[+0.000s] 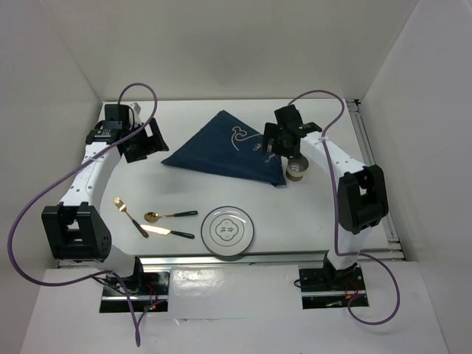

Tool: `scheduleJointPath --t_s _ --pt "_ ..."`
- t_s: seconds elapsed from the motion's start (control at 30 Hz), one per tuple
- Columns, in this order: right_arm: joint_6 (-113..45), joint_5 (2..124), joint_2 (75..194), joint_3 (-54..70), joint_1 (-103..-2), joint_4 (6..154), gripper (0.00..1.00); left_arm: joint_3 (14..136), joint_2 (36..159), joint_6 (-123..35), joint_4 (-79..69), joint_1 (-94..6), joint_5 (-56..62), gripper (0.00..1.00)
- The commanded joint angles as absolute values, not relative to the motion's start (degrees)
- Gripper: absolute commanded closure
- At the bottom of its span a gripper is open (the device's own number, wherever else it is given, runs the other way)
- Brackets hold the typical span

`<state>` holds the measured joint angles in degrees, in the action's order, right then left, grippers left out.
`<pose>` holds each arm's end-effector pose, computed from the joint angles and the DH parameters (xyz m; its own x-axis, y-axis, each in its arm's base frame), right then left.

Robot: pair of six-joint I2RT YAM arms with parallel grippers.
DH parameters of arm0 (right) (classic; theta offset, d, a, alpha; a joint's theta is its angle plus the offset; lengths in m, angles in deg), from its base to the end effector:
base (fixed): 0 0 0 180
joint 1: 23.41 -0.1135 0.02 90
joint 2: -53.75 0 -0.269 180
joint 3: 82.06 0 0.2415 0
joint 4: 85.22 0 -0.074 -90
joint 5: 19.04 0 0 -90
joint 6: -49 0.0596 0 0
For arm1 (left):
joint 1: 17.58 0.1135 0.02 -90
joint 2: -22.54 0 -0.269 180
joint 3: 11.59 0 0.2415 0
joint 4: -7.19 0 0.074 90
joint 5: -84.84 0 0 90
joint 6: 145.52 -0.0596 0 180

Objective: Set the dinner table for one person

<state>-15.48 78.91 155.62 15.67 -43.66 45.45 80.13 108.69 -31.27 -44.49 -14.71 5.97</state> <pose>0.3738 0.1291 0.2524 -0.7947 0.1616 -0.5850 0.0851 0.9841 0.1562 0.3343 0.0052 0.3099 -0.6910 -0.4381 -0.5750 -0.2186 0.8848 -0.4116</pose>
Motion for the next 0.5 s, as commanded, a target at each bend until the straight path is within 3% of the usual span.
scheduleJointPath --t_s 0.0,0.27,0.47 --pt "-14.89 78.52 151.49 13.71 -43.72 49.27 0.0 80.4 109.12 -30.56 -44.37 -14.42 3.72 0.0" --pt "-9.54 90.81 155.44 21.52 -43.72 39.46 0.0 80.4 113.69 -27.05 -43.67 -12.13 8.72 0.0" --pt "-12.7 85.3 151.24 15.39 -43.72 44.42 0.0 80.47 117.36 -24.67 -41.1 -12.13 11.69 0.0"
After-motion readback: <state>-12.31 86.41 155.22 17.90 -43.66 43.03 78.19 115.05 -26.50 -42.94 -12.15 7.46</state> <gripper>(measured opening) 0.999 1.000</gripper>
